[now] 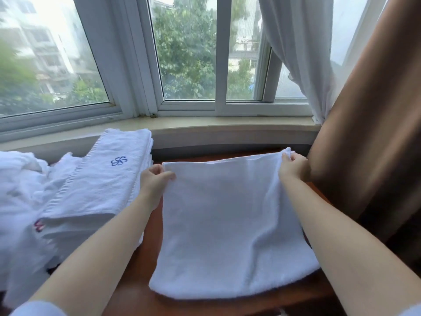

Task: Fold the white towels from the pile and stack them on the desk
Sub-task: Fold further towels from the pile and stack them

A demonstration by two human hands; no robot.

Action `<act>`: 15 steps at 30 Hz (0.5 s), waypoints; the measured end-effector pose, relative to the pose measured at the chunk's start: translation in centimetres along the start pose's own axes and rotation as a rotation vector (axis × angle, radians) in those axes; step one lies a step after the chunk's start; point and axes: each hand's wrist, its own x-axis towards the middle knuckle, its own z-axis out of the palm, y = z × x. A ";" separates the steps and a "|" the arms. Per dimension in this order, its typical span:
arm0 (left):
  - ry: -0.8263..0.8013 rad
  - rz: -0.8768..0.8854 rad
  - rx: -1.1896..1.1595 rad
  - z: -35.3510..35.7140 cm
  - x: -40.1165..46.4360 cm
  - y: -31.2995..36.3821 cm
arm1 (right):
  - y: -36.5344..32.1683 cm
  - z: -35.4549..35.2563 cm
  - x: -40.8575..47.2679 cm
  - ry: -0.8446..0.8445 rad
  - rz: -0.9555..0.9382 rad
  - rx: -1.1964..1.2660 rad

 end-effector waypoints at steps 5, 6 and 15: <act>-0.036 0.170 0.187 -2.0 -3.5 -0.3 | 0.9 -3.6 -2.7 -0.018 0.006 -0.099; -0.052 0.192 0.251 -2.2 -4.3 -1.2 | 1.5 -4.0 -3.9 -0.026 0.005 -0.115; -0.249 0.151 0.695 -2.2 -7.9 -10.7 | 10.0 -1.7 -12.9 -0.261 0.013 -0.175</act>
